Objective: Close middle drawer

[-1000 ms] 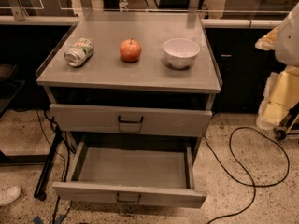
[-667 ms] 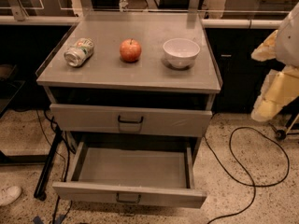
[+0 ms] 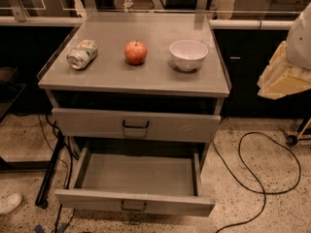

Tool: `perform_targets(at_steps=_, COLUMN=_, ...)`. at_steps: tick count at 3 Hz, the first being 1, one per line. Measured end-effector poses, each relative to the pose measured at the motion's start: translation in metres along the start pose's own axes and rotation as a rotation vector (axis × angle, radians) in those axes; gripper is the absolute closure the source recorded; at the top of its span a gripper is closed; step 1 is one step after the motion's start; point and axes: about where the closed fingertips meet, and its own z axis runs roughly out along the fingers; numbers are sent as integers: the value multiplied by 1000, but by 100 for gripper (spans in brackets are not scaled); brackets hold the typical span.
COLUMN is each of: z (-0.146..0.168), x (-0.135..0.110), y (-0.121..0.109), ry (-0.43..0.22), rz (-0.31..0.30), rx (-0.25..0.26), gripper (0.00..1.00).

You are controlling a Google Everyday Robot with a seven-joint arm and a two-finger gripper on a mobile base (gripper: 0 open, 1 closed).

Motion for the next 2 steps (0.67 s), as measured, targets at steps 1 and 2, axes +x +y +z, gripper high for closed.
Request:
perform_targets(at_steps=1, z=0, x=0, y=0, ry=0, rz=0, rx=0, gripper=98)
perform_targets(at_steps=2, z=0, x=0, y=0, ry=0, rz=0, rx=0, gripper=100)
